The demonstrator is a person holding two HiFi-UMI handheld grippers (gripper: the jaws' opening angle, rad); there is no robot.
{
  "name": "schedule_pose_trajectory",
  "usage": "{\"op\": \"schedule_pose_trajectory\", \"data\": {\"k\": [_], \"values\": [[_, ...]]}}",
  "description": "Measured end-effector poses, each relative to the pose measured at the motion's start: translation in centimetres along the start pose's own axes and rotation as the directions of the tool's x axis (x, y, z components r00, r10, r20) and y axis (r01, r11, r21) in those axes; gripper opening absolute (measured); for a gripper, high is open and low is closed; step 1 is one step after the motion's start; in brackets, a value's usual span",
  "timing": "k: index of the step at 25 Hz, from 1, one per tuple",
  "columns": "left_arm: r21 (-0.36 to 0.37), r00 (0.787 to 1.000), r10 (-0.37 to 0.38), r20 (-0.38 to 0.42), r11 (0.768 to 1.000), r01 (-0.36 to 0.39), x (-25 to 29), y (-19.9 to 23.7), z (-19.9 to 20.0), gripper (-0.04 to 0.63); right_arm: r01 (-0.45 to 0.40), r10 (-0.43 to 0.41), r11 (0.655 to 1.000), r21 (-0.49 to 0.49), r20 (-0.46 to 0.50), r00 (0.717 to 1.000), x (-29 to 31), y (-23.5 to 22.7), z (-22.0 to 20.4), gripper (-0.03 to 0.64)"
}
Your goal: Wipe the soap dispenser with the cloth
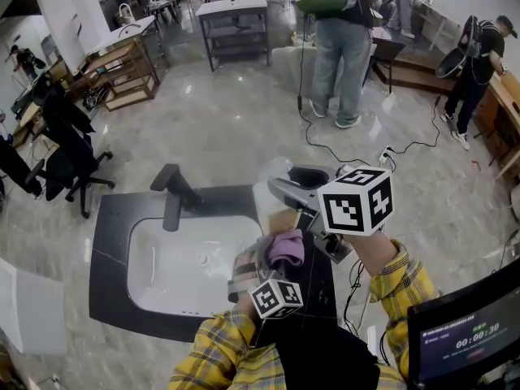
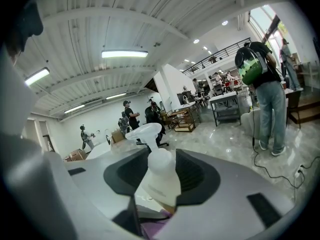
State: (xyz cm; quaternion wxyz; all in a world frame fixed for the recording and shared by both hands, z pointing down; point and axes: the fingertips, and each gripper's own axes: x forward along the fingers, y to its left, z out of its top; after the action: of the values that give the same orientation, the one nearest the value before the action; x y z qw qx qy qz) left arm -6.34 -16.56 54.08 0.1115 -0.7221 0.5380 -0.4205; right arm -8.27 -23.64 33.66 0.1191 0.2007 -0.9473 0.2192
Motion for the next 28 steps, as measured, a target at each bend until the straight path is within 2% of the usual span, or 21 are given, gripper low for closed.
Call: {"op": "schedule_pose_trajectory", "data": {"k": [4, 12, 19, 21, 24, 28], "values": [[-0.009, 0.999, 0.016, 0.036, 1.0, -0.016, -0.9, 0.8, 0.4, 0.072, -0.001, 0.0, 0.999, -0.044, -0.018, 1.0, 0.0, 0.0, -0.1, 0.161], [-0.082, 0.992, 0.05, 0.113, 0.996, -0.041, -3.5, 2.6, 1.3, 0.072, -0.01, 0.004, 0.994, -0.105, -0.049, 0.999, 0.1, 0.2, -0.2, 0.16], [-0.15, 0.987, 0.087, 0.138, 0.986, -0.066, -4.9, 4.2, 1.2, 0.072, -0.031, 0.02, 0.987, -0.16, -0.073, 0.997, 0.1, 0.3, -0.4, 0.158], [-0.182, 0.986, 0.094, 0.139, 0.981, -0.068, -5.4, 4.6, 1.1, 0.072, -0.04, 0.025, 0.977, -0.207, -0.075, 0.997, 0.0, 0.5, -0.5, 0.158], [-0.225, 0.984, 0.106, 0.14, 0.972, -0.073, -5.8, 5.3, 1.0, 0.072, -0.077, 0.055, 0.944, -0.322, -0.078, 0.995, -0.6, 0.9, -0.5, 0.156], [-0.278, 0.982, 0.124, 0.14, 0.957, -0.081, -5.8, 6.1, 1.0, 0.072, -0.133, 0.126, 0.931, -0.341, -0.04, 0.991, -1.7, 0.8, 0.5, 0.16]]}}
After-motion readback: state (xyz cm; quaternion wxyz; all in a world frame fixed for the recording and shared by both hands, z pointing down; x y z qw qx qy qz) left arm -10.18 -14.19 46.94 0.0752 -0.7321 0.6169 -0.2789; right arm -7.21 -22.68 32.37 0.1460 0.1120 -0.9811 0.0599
